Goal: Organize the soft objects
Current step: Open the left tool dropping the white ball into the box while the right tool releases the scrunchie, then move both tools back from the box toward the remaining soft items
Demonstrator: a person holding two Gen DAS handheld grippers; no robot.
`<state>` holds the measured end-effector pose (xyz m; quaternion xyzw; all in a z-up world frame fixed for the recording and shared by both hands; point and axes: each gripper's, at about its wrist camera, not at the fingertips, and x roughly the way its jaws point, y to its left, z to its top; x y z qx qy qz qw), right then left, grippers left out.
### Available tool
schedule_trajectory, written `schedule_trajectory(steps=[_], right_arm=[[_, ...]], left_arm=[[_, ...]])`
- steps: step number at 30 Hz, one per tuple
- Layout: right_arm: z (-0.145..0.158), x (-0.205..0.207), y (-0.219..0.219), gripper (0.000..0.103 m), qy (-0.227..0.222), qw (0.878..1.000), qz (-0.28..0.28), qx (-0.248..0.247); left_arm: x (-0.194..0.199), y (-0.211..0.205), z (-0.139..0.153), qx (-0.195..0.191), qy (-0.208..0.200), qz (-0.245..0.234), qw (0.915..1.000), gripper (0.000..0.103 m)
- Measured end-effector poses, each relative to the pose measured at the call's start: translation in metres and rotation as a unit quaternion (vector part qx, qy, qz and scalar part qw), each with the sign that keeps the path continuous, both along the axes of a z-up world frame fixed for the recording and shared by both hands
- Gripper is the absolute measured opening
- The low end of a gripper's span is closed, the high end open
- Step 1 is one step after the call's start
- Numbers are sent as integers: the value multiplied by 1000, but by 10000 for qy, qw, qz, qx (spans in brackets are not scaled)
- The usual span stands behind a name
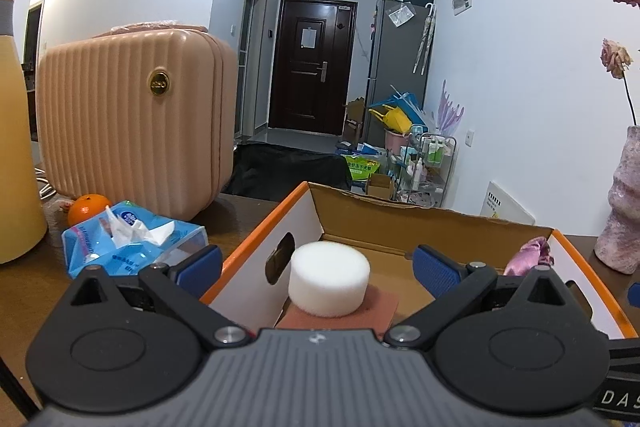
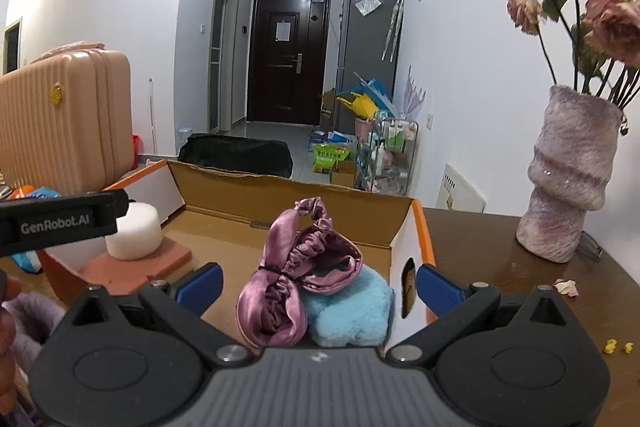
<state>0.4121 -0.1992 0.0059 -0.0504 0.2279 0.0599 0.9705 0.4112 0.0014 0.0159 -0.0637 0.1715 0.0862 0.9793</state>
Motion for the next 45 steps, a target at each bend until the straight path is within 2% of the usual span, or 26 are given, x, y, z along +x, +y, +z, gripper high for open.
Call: schedule_trajectory(steps=[8, 16, 31, 45], right_arm=[[-3, -27, -7, 103, -211, 9996, -56, -151], [-1, -59, -16, 103, -428, 9990, -70, -54], [0, -112, -9, 103, -766, 9967, 144, -241], [3, -154, -11, 103, -957, 9946, 258, -318]], left_arm=[[-24, 3, 1, 23, -39, 2, 10000, 103], [-49, 8, 3, -4, -72, 35, 10000, 103], [-108, 9, 13, 81, -457, 126, 9988, 103], [-143, 8, 15, 368, -350, -118, 9986, 103]])
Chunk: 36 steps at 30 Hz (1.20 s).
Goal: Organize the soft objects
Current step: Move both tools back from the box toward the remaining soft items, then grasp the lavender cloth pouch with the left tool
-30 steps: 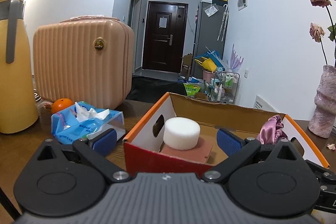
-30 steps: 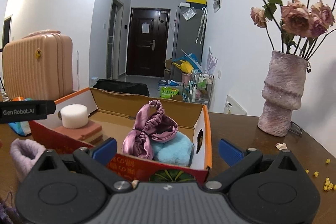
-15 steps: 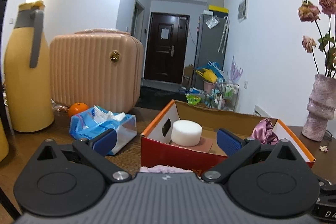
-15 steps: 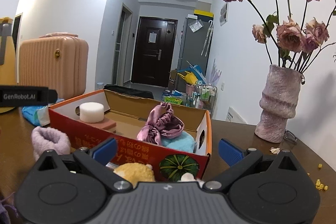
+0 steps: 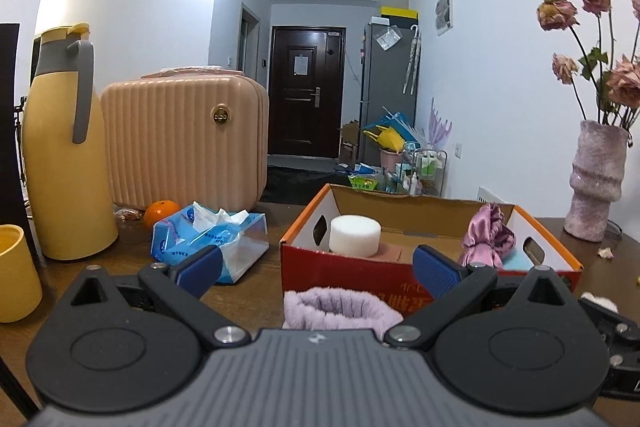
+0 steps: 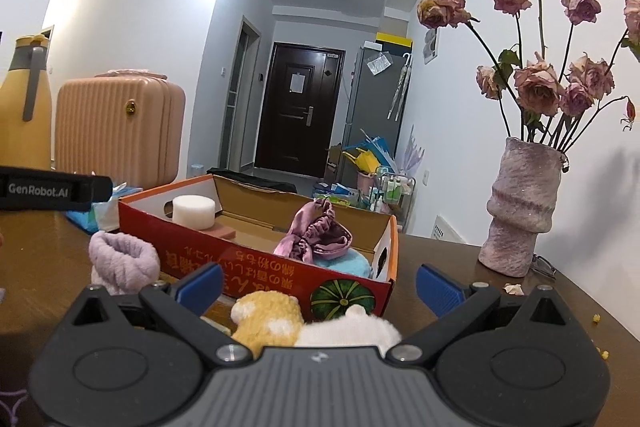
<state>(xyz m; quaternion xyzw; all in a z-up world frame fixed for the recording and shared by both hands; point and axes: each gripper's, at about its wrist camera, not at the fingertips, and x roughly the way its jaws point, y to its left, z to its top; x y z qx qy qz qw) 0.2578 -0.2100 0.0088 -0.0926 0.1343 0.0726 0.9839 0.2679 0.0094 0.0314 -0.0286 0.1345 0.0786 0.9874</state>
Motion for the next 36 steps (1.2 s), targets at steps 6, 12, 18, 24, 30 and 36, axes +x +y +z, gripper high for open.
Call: schedule_trajectory(steps=[6, 12, 18, 24, 30, 36], right_arm=[[0, -13, -5, 103, -3, 10000, 20, 42], [2, -20, -8, 103, -36, 10000, 6, 90], [3, -23, -12, 103, -20, 9999, -64, 151], [3, -29, -19, 103, 19, 9995, -99, 290], [3, -38, -23, 103, 67, 9992, -84, 379], [1, -49, -28, 103, 142, 9988, -99, 449]], left_arm=[[-11, 2, -2, 55, 53, -23, 10000, 103], [-16, 5, 8, -44, -64, 112, 9999, 103], [-17, 6, 20, -177, -8, 114, 9998, 103], [-28, 4, 26, -54, 65, -9, 10000, 103], [-43, 6, 17, 44, 338, -101, 9994, 103], [-57, 13, 3, 45, 681, -60, 9977, 103]])
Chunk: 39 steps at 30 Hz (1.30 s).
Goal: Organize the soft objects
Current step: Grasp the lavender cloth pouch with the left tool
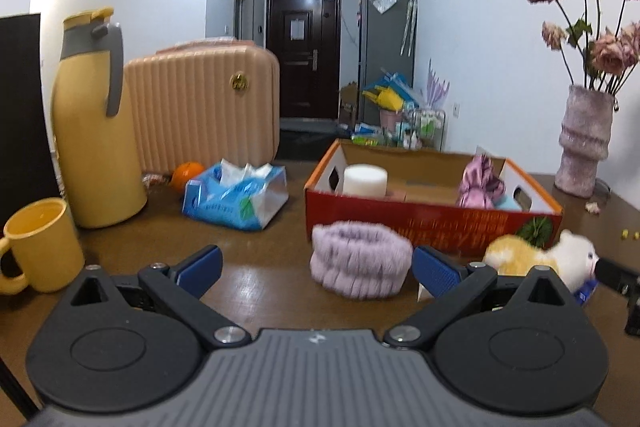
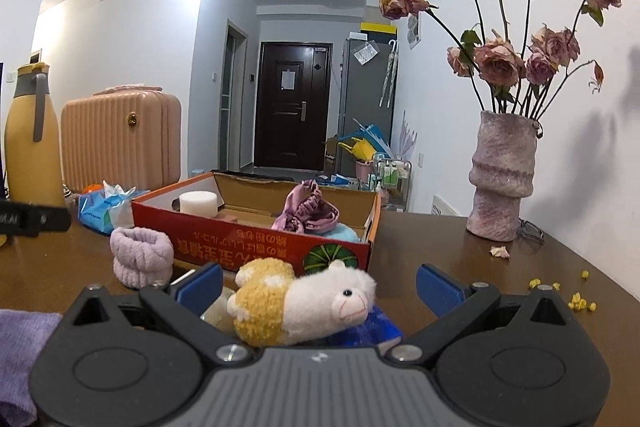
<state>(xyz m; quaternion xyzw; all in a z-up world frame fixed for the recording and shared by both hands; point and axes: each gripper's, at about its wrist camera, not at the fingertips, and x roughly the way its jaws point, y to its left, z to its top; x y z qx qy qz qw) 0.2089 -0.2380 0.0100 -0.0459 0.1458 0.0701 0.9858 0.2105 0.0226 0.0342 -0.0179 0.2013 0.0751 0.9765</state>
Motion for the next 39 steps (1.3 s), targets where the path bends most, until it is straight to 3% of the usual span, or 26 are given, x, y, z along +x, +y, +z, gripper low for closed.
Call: schedule_trajectory(steps=[23, 29, 37, 39], right_arm=[[-13, -25, -4, 103, 426, 9991, -77, 19], [-14, -26, -5, 103, 484, 9988, -91, 33], [-16, -25, -5, 103, 562, 9983, -145, 19], [-17, -24, -5, 103, 577, 9982, -148, 14]], left_arm=[[-48, -11, -43, 133, 1070, 86, 9941, 103], [-44, -14, -59, 234, 1403, 164, 9897, 103], [-36, -17, -67, 215, 1548, 21, 9877, 103], [-34, -18, -67, 190, 1524, -85, 9881, 98]])
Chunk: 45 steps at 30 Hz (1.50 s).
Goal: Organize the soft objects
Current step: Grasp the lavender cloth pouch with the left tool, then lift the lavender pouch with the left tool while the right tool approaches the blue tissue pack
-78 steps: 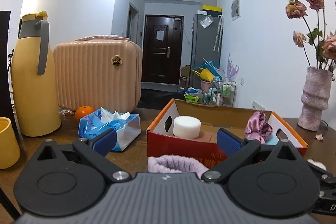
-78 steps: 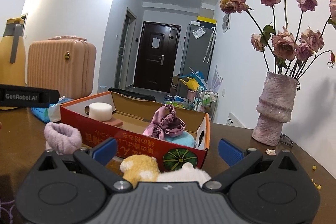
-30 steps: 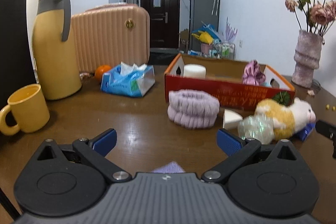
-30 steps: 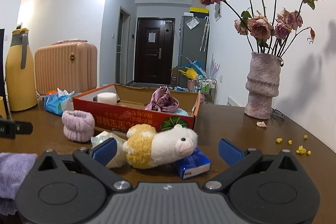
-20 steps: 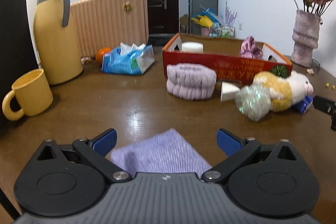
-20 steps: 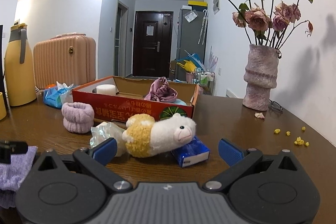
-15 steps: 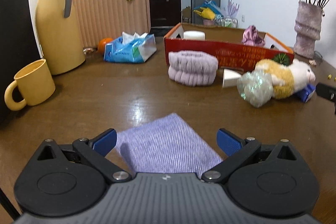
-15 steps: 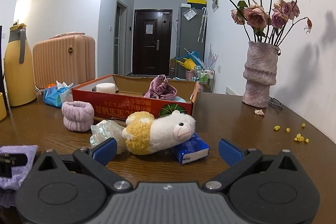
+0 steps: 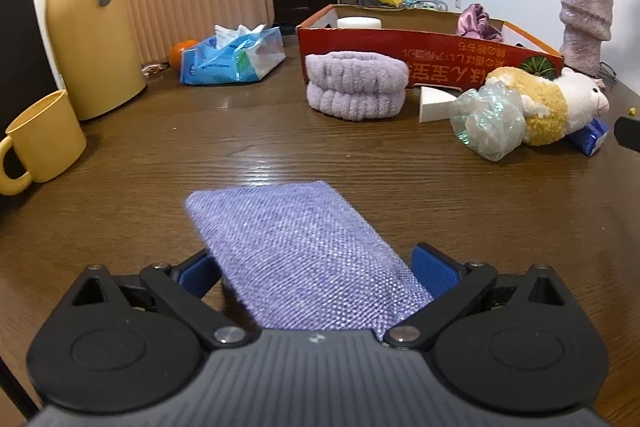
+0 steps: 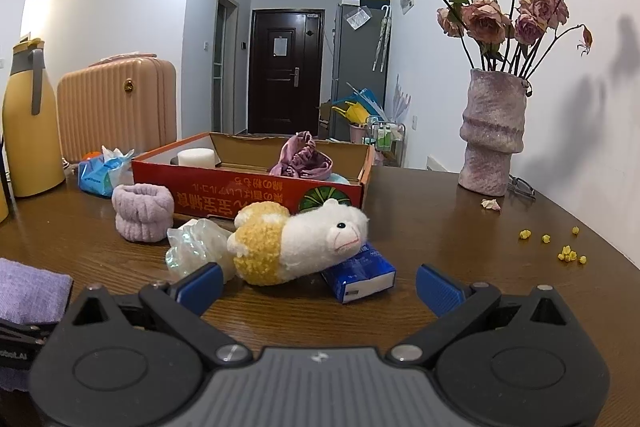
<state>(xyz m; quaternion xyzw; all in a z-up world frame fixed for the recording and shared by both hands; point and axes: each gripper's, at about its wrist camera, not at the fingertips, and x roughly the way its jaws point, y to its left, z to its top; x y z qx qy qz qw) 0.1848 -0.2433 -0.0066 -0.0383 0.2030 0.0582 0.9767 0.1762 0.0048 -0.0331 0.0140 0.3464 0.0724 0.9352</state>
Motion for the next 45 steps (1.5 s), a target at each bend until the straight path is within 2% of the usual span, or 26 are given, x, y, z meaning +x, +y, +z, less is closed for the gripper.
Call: schedule_trajectory(steps=[5, 10, 21, 30, 36, 45], right_arm=[[-1, 1, -1, 103, 34, 10000, -18, -7], [-3, 4, 0, 103, 100, 9999, -39, -24], [-9, 11, 0, 103, 226, 9997, -104, -51], [-14, 22, -5, 103, 407, 9988, -252, -34], [-20, 39, -21, 103, 560, 9975, -306, 317], [-33, 86, -21, 102, 941, 9945, -335, -322]], left_arm=[[4, -6, 3, -108, -113, -467, 9988, 55], [11, -13, 6, -61, -227, -800, 9965, 42], [38, -13, 27, 161, -985, -874, 9912, 41], [50, 11, 27, -31, -1085, -653, 9920, 41], [47, 16, 30, -82, -1185, -590, 9912, 41], [47, 15, 28, -57, -1176, -581, 9913, 41]])
